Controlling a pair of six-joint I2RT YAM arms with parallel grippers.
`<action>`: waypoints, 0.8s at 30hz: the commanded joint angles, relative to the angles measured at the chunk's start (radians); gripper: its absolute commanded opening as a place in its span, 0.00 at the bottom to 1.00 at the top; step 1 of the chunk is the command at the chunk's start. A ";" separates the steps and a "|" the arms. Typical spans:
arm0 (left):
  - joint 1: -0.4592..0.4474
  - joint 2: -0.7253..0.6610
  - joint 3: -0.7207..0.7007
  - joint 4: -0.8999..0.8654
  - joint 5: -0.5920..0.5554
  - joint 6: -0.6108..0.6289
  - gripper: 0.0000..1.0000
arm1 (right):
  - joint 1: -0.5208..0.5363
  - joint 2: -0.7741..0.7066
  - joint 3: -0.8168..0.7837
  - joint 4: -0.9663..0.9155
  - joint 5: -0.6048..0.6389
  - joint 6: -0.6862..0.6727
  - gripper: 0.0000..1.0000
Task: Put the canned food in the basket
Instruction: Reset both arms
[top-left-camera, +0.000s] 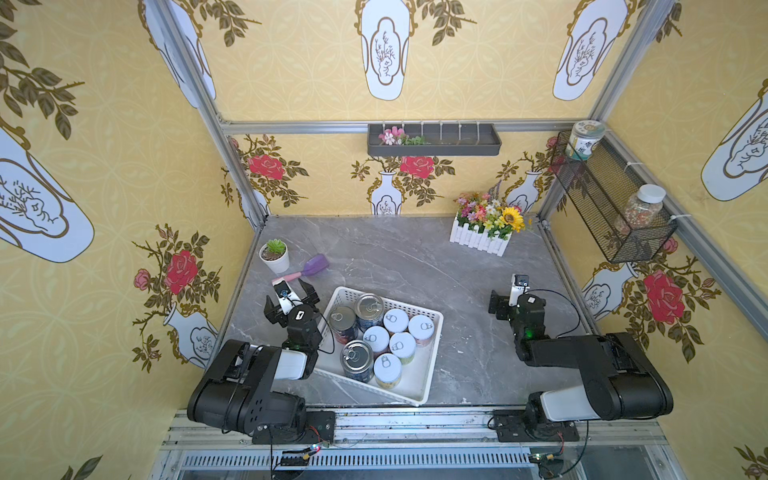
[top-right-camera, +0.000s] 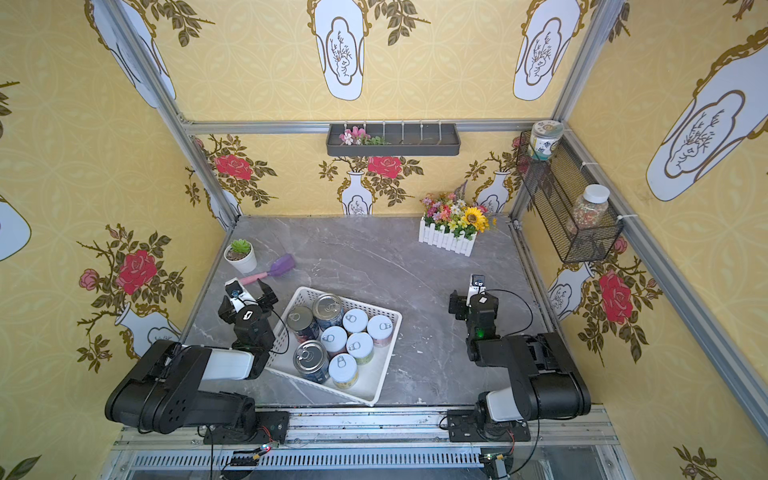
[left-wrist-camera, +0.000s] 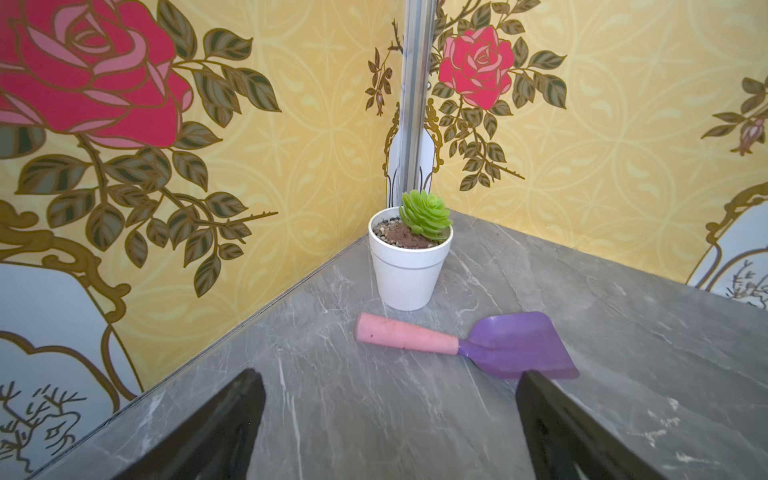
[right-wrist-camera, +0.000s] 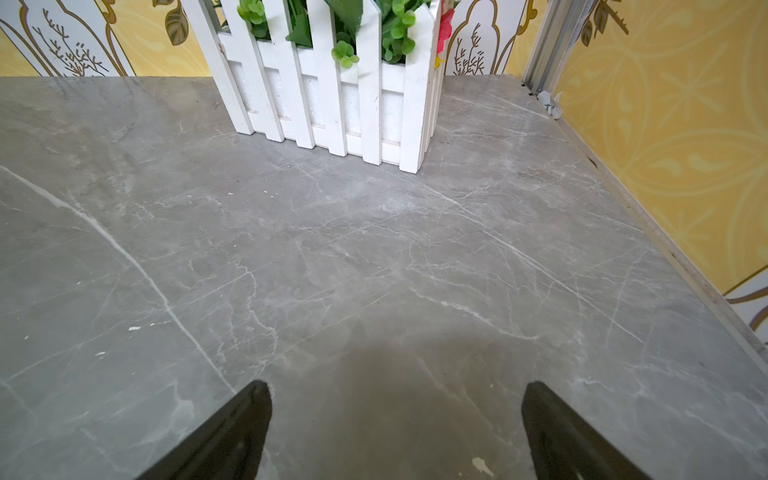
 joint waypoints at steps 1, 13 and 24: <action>0.053 -0.024 0.025 -0.133 0.120 -0.072 1.00 | 0.000 0.000 -0.001 0.050 -0.005 0.003 0.97; 0.046 -0.072 -0.037 -0.075 0.159 -0.057 0.99 | 0.001 0.000 0.001 0.048 -0.006 0.003 0.97; 0.111 -0.054 -0.125 0.064 0.416 -0.054 1.00 | -0.001 0.000 0.001 0.046 -0.007 0.003 0.97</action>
